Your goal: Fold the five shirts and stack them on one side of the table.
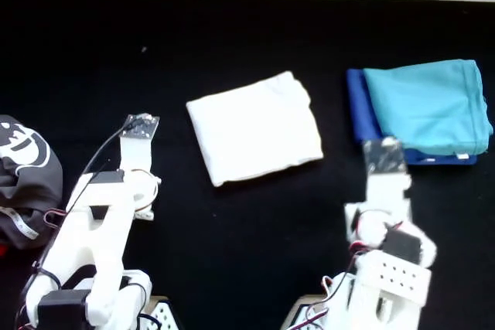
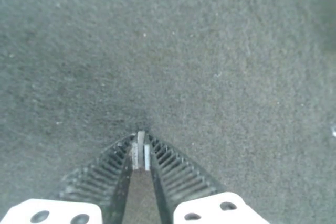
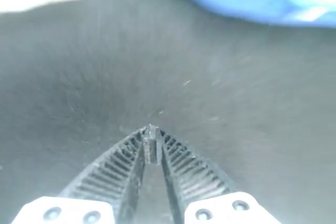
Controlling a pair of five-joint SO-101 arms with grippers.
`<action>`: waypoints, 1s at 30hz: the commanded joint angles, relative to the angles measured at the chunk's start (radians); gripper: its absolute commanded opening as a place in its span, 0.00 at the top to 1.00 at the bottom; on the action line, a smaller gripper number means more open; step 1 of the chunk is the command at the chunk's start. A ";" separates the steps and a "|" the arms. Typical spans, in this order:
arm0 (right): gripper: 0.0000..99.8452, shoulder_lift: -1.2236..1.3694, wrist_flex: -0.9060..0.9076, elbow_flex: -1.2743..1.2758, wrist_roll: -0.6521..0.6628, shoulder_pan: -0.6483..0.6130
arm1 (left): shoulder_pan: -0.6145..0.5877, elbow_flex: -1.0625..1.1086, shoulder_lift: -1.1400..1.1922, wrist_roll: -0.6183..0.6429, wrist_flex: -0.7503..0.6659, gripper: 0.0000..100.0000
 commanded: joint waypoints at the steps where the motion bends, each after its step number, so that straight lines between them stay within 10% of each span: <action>1: 0.99 0.001 0.156 -0.314 -0.003 -0.101 | 0.005 0.001 -0.008 -0.005 -0.041 0.99; 15: 0.98 0.699 0.219 -0.812 -0.199 -0.300 | 0.007 0.001 -0.004 -0.005 -0.041 0.99; 24: 0.63 1.254 0.223 -1.210 -0.388 -0.410 | 0.007 -0.001 -0.002 -0.005 -0.043 0.99; 30: 0.61 1.575 0.265 -1.477 -0.453 -0.489 | 0.007 -0.001 -0.002 -0.005 -0.043 0.99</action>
